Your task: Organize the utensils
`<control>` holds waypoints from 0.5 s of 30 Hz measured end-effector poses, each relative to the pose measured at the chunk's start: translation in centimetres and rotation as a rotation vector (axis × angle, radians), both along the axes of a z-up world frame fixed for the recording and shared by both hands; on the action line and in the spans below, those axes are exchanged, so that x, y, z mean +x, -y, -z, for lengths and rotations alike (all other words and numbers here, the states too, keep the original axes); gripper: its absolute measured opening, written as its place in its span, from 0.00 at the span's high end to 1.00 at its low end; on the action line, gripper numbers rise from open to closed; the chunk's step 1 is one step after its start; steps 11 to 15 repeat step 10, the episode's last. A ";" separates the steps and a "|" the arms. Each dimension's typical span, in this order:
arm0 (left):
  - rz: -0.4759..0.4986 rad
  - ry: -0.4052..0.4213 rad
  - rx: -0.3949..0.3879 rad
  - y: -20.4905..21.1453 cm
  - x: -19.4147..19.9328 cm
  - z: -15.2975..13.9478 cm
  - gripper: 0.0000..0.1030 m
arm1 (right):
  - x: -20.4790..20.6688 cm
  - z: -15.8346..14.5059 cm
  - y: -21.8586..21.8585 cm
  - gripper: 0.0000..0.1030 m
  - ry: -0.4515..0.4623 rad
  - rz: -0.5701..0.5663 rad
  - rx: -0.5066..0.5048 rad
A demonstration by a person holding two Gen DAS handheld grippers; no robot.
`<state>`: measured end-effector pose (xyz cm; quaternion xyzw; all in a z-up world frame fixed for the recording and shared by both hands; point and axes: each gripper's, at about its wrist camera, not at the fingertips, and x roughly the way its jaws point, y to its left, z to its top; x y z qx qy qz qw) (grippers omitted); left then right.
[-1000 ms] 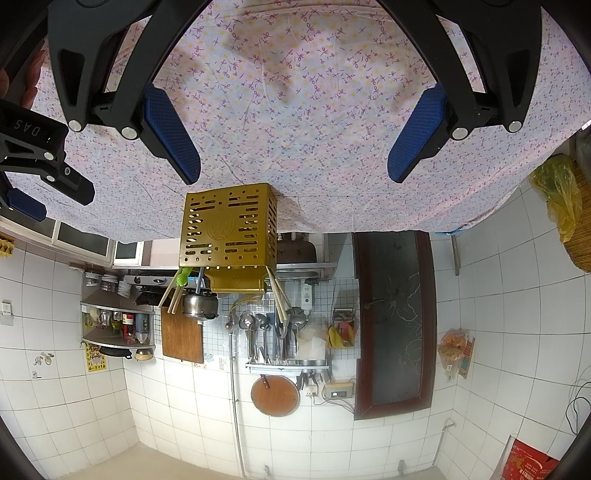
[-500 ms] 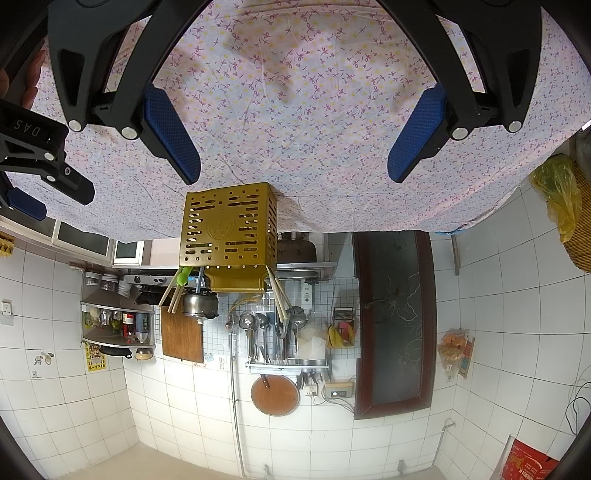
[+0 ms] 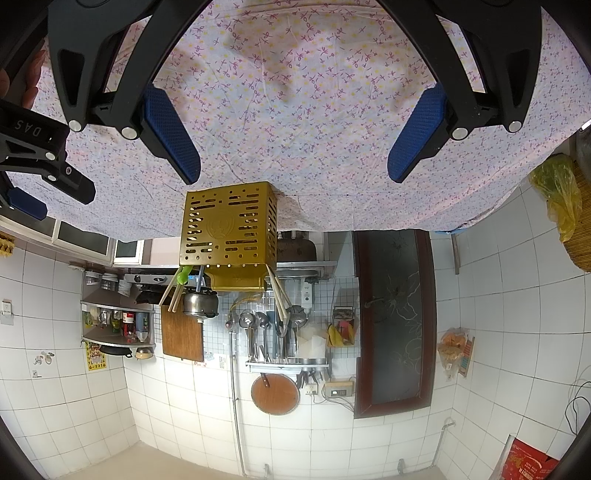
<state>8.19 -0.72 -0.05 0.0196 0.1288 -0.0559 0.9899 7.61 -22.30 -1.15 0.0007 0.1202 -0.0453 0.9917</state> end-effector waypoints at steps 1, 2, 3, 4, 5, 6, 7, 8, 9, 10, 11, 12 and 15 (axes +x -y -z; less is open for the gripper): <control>0.000 0.000 0.000 0.0 0.0 0.0 0.05 | 0.0 0.0 0.0 0.04 -0.001 0.000 0.000; 0.000 0.000 0.000 0.0 0.0 0.0 0.05 | 0.0 0.0 0.0 0.04 -0.002 0.000 0.000; 0.001 0.002 -0.001 0.0 0.0 0.0 0.05 | 0.0 0.0 0.0 0.04 -0.002 0.000 0.000; 0.001 0.003 -0.002 0.0 -0.1 -0.1 0.05 | 0.0 0.0 0.0 0.04 -0.001 0.000 -0.001; 0.001 0.004 -0.001 0.0 -0.1 -0.1 0.05 | 0.0 0.0 0.0 0.04 -0.001 0.000 -0.001; 0.001 0.004 0.000 0.1 -0.1 -0.2 0.05 | 0.0 0.0 0.0 0.04 -0.001 0.000 -0.001; 0.001 0.003 0.001 0.1 -0.1 -0.3 0.05 | 0.0 0.0 0.0 0.04 -0.001 0.000 -0.001; 0.001 0.003 0.001 0.2 -0.2 -0.4 0.05 | 0.0 0.0 0.0 0.04 -0.001 0.000 0.000; 0.000 0.003 0.001 0.2 -0.2 -0.4 0.05 | 0.0 0.0 0.0 0.04 -0.001 0.000 0.000; 0.000 0.002 0.001 0.2 -0.1 -0.4 0.05 | 0.0 0.0 0.0 0.04 -0.002 0.000 0.000; 0.000 0.002 0.001 0.2 -0.1 -0.4 0.05 | 0.0 0.0 0.0 0.04 -0.002 0.000 0.000; 0.000 0.002 0.001 0.2 -0.1 -0.4 0.05 | 0.0 0.0 0.0 0.04 -0.002 0.000 0.000; 0.000 0.002 0.001 0.2 -0.1 -0.4 0.05 | 0.0 0.0 0.0 0.04 -0.002 0.000 0.000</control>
